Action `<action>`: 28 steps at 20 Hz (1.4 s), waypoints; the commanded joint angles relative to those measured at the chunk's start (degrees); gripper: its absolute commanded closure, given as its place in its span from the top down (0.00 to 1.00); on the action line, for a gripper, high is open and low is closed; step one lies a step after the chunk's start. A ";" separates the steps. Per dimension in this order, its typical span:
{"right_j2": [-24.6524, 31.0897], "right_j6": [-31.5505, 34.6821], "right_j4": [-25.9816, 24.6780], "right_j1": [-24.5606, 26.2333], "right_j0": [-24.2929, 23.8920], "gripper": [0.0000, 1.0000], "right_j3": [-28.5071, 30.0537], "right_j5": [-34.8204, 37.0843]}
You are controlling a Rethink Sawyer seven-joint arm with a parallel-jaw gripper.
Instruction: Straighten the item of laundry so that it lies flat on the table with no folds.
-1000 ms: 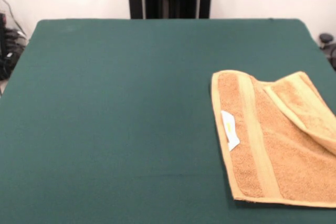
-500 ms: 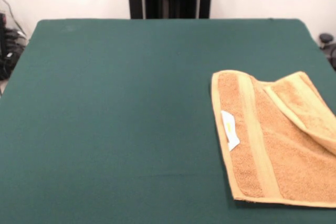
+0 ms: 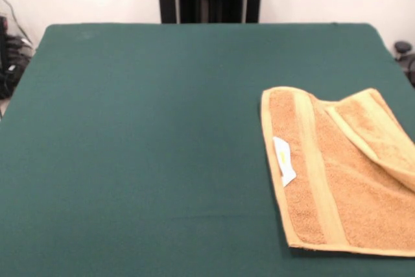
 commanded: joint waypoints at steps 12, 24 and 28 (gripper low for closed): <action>11.17 -9.23 -5.67 3.29 -0.51 1.00 -14.82 24.71; 16.95 -14.36 -9.27 8.30 -7.38 1.00 -38.84 56.37; 17.02 -17.53 -8.60 9.44 -9.58 1.00 -33.81 47.98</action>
